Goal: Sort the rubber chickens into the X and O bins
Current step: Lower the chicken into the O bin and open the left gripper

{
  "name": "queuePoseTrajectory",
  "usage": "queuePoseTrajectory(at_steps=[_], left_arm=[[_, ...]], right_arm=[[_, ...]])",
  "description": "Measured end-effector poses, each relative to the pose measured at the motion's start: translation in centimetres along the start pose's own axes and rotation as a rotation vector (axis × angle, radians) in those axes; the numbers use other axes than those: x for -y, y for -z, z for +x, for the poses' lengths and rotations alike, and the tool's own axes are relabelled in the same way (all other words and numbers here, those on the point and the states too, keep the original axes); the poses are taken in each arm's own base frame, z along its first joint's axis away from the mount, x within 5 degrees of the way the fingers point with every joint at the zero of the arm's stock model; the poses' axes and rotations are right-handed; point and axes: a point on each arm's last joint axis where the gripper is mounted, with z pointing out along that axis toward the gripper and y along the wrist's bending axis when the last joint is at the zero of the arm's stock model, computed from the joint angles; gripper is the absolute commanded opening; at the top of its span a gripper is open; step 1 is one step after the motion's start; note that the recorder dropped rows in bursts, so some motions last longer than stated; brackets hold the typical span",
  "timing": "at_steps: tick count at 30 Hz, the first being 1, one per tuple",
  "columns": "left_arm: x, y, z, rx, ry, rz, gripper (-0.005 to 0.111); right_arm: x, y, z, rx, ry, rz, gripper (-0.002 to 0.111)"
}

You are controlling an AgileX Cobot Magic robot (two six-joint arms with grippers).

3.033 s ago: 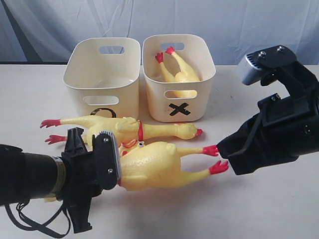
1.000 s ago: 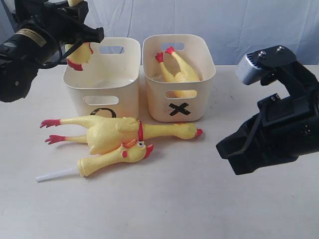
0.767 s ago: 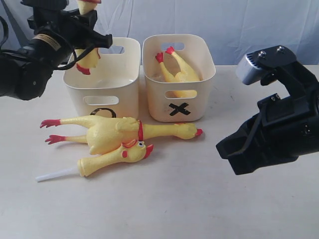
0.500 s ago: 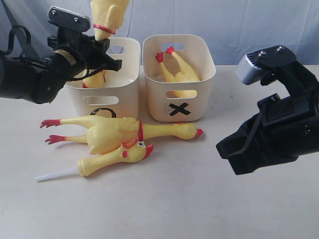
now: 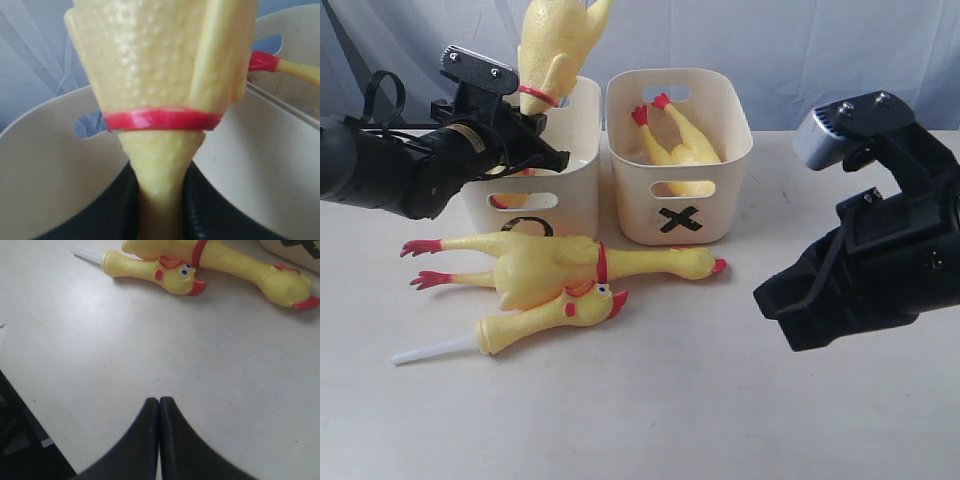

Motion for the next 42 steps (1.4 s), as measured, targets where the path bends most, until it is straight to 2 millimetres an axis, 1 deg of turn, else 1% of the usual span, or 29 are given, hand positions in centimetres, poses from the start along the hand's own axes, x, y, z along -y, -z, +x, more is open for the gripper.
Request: queuePoseTrajectory(at_steps=[2,5,12,15,34,39,42], left_arm=[[0.0,-0.1,0.2,-0.009,0.002,0.000,0.000],[0.0,-0.1,0.2,-0.012,0.002,0.000,0.007],[0.0,-0.1,0.2,-0.012,0.002,0.000,0.036],[0.0,-0.1,0.2,-0.010,0.002,0.000,0.042],[0.0,-0.1,0.0,0.008,0.002,-0.002,0.043],[-0.2,0.3,-1.0,0.036,0.001,-0.006,0.043],[-0.3,0.8,-2.2,0.073,0.000,-0.011,0.043]], right_arm=[[0.0,0.0,0.0,0.000,0.000,0.000,-0.001],[0.0,0.0,0.0,0.000,0.000,0.000,-0.001],[0.0,0.0,0.0,0.000,0.000,0.000,-0.001],[0.0,0.0,0.0,0.000,-0.001,-0.001,-0.001],[0.0,0.0,0.0,0.004,-0.003,-0.002,-0.001],[0.0,0.0,0.0,0.005,-0.003,-0.001,-0.001],[0.0,0.0,-0.1,0.007,-0.004,0.000,-0.001]])
